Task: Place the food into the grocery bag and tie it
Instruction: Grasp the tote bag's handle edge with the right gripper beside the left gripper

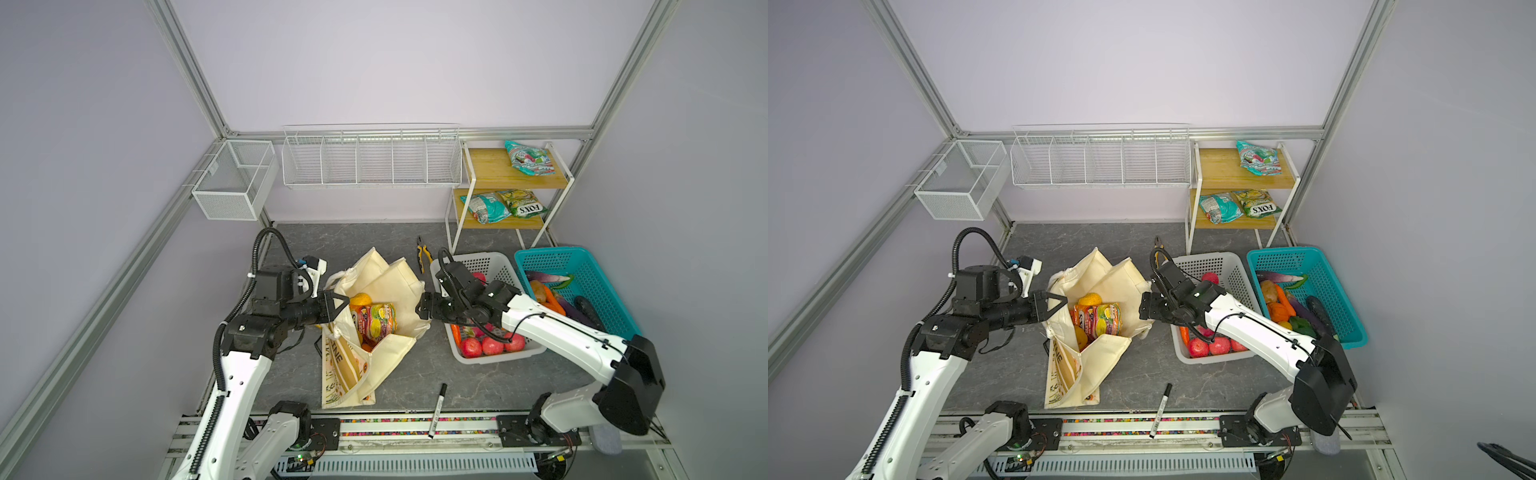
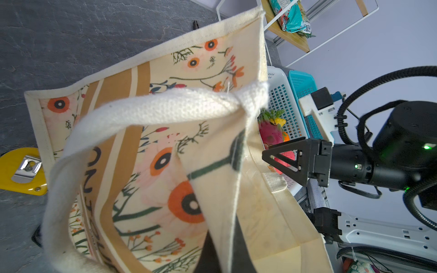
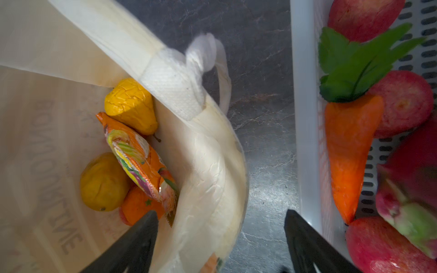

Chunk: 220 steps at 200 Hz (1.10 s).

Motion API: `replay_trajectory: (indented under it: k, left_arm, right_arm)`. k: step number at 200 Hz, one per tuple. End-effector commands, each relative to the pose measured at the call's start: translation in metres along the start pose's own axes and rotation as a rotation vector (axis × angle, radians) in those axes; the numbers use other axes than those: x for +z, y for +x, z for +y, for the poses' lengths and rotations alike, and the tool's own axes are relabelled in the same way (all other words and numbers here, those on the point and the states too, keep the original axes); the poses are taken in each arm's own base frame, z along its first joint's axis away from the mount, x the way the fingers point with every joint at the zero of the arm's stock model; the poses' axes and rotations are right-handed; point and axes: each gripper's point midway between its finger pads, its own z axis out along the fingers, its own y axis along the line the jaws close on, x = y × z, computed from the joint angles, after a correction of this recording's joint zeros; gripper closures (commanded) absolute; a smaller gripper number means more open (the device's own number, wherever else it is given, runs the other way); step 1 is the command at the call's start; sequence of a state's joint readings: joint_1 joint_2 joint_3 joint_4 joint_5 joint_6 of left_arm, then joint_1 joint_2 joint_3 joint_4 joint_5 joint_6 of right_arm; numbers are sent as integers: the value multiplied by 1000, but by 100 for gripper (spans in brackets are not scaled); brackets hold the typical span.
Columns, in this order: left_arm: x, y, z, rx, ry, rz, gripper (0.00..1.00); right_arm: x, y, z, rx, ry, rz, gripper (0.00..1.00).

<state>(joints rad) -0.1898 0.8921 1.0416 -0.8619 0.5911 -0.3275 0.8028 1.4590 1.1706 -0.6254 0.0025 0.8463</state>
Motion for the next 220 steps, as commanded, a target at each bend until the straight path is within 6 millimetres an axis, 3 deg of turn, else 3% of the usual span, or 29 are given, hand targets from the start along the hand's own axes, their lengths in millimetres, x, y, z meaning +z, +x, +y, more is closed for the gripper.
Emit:
replay_trajectory:
  k: [1, 66, 85, 101, 119, 137, 156, 220]
  left_arm:
    - [-12, -13, -14, 55, 31, -60, 100]
    - [-15, -16, -17, 58, 31, -70, 100]
    - [-16, -17, -18, 59, 32, -74, 100]
    - [-16, -17, -18, 60, 34, -71, 100]
    - [-14, -15, -16, 64, 25, -58, 100]
    - [-14, -15, -11, 68, 1, -53, 100]
    - [-11, -18, -4, 69, -35, -52, 100]
    - [7, -32, 6, 51, -53, -31, 100]
  right_arm:
    - [6, 5, 7, 36, -34, 24, 18]
    - [24, 11, 11, 77, -57, 55, 40]
    - [27, 9, 17, 71, -68, 67, 55]
    - [15, -1, 25, 13, -65, 39, 78]
    - [-27, -20, 44, -122, -32, -50, 92]
    - [-75, -34, 56, -281, 76, -142, 93]
    - [-98, -36, 54, -378, 192, -149, 93]
    - [-74, -29, 50, -416, 227, -89, 93]
